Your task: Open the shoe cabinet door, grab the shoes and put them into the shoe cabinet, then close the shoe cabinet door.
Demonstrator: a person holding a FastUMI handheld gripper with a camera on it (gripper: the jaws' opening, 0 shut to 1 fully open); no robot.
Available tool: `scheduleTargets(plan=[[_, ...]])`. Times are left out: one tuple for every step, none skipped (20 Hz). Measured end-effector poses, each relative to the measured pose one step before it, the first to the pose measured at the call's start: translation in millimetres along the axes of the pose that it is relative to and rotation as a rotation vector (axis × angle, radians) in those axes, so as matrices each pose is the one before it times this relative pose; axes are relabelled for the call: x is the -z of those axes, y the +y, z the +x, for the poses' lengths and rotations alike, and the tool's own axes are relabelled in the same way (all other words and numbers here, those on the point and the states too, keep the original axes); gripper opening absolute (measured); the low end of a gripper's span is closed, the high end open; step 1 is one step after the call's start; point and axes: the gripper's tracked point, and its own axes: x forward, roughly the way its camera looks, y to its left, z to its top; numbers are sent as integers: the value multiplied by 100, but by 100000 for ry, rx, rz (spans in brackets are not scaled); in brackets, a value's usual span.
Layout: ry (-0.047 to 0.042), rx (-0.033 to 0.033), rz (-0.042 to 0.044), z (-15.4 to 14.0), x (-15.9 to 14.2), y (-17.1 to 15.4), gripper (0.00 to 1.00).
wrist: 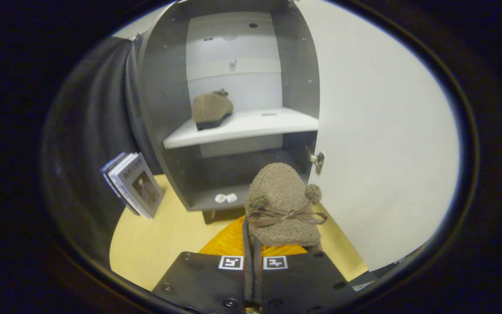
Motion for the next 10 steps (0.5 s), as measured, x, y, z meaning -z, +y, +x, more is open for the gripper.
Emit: scheduleTargets(plan=[[-2013,-343,-242,-56,-1716,304,3],[-1990,-494,-695,10,-1669,358,3],[-2188,-296,-755,251,-1727,184,3],[-1817,-299,-866,469,-1673,-298,3],[-1530,-548,-257,548,-1472,95,3],[-2053,-897,568,661,-1419,89,3],[-1045,-977,5,880,-1270,80,3],[-687,-611,-342,993,-912,-123,2],[-714,-645,-353,1153,-997,-122,2],[-917,-709,-824,1176,-1142,-183,2]])
